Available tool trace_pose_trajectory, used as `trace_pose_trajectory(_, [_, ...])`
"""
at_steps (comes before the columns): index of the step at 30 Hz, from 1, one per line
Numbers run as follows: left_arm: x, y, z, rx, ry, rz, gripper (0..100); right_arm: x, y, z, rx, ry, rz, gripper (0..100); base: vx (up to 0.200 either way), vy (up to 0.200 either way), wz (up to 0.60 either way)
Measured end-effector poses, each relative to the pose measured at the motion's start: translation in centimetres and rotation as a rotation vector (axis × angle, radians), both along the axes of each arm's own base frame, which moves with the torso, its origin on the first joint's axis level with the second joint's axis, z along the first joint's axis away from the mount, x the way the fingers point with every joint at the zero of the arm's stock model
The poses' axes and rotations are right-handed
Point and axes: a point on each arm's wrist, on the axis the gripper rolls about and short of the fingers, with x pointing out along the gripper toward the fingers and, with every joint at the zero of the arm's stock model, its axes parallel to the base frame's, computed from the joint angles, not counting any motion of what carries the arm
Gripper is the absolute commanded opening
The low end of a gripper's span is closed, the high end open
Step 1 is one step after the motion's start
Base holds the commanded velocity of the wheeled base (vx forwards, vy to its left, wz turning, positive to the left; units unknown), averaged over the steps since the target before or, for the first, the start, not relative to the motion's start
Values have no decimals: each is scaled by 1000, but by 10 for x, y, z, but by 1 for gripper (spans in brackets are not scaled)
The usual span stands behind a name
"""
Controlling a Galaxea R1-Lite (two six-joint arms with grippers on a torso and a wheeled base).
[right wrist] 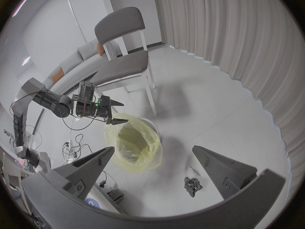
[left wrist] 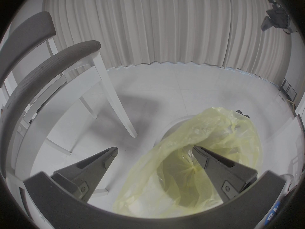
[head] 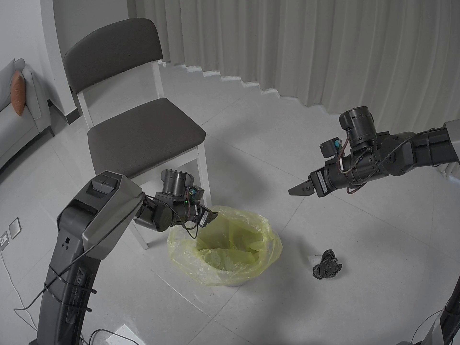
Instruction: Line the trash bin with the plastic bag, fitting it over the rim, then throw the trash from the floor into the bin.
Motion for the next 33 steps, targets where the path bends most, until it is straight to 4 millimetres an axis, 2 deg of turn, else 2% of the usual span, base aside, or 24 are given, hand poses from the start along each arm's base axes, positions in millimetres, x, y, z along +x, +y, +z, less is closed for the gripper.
trace_pose_trajectory(8, [9, -15, -4, -27, 6, 3, 0, -1, -16, 2, 8, -2, -30, 100, 0, 0, 0])
trace_pose_trajectory(17, [20, -19, 25, -123, -52, 50, 0, -2, -21, -1, 21, 1, -30, 100, 0, 0, 0])
trace_pose_trajectory(25, [31, -19, 29, -176, -77, 83, 0, -3, -21, -3, 20, 7, -28, 100, 0, 0, 0])
trace_pose_trajectory(28, [33, -19, 21, -180, -64, 92, 0, -4, -22, -3, 19, 11, -29, 100, 0, 0, 0])
trace_pose_trajectory(33, [31, -22, -13, -184, 35, 121, 0, -5, -22, -6, 19, 19, -25, 100, 0, 0, 0])
